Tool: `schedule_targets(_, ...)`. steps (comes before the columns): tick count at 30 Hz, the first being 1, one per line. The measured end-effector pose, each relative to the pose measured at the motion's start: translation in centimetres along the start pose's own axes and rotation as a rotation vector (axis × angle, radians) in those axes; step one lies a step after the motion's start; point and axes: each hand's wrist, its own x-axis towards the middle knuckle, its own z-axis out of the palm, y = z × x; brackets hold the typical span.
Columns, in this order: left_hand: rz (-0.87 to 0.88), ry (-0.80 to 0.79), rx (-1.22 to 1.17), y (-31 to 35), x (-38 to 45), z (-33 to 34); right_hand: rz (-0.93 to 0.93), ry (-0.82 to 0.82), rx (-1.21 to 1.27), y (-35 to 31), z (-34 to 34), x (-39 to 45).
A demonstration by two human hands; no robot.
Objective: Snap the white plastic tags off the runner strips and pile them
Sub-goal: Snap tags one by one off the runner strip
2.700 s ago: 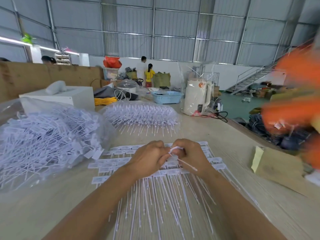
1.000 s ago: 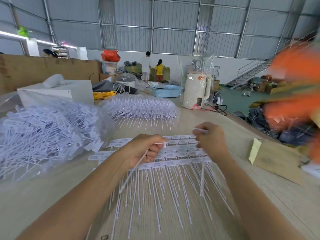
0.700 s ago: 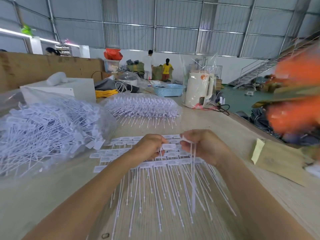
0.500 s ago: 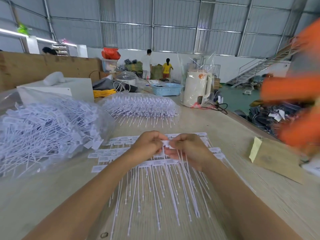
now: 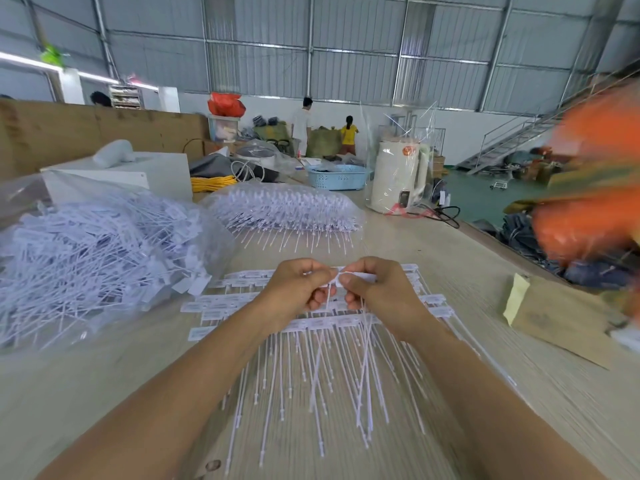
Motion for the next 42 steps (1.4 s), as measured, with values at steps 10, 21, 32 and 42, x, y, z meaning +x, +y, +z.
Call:
schedule_targets(10,-0.349,-0.227,-0.38,1.4,0.0,-0.2,-0.281,0.128,-0.486,-0.7,0.4,-0.3)
schedule_targets(21,-0.079,-0.097,-0.185,1.0,0.4,-1.1,0.334,-0.031,1.02,-2.3,-6.1,0.6)
schedule_targets(32,0.183,0.093,-0.002,0.6,0.0,0.7,0.246,-0.03,0.445,-1.0,-0.3,0.1)
schedule_targets(42,0.189,0.149,-0.222,1.1,-0.6,2.4,0.166,0.201,0.502,-1.5,-0.2,0.1)
